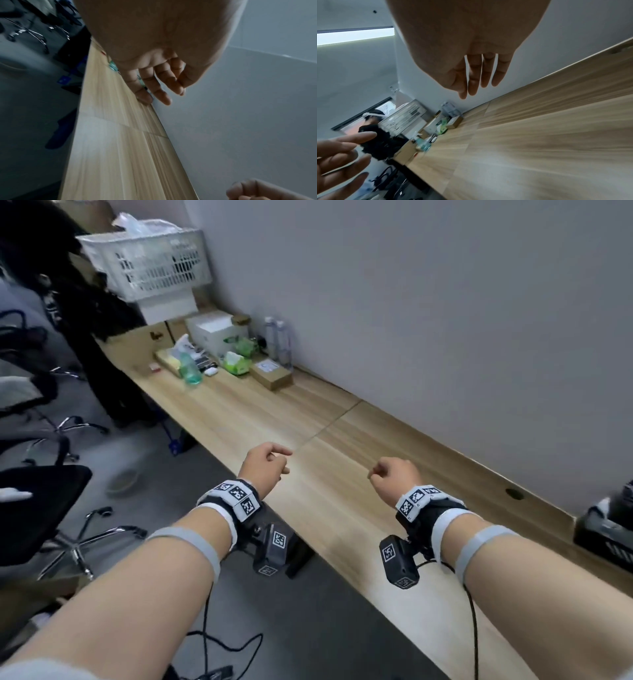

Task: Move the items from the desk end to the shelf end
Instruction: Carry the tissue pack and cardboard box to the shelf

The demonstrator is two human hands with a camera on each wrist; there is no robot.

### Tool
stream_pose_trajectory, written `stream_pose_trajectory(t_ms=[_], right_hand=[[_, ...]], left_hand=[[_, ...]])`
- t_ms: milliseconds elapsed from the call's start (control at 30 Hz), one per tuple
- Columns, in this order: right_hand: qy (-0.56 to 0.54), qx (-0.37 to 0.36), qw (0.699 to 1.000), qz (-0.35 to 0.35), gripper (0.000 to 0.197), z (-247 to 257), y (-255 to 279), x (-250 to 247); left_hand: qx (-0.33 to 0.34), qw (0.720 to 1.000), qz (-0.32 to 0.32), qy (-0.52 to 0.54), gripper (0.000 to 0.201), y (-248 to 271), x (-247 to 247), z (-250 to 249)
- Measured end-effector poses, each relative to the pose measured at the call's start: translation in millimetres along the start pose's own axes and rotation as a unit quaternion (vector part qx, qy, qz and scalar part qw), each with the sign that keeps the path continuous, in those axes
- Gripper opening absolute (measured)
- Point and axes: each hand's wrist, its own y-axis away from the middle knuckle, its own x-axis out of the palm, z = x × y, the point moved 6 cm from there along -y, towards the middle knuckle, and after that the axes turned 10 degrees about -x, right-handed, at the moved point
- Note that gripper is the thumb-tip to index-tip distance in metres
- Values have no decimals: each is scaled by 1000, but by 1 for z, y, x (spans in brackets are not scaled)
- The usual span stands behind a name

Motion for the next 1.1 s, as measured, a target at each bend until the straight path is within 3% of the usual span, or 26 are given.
stream_pose_trajectory(t_ms=[333,633,933,1100], right_hand=[[-48,-68,994,64,16,116,-164,107],[-80,-47,990,111,17,177,-353,206],[-80,-26,984,154,14,215,-490,244],[-81,48,984,148,11,199,-542,268]], left_hand=[[-51,996,-74,25,23,-101,-130,48],[-95,990,-107,2,18,-291,-233,52],[-134,987,-83,25,18,-440,-274,50],[-132,990,-39,19,20,-537,-268,49]])
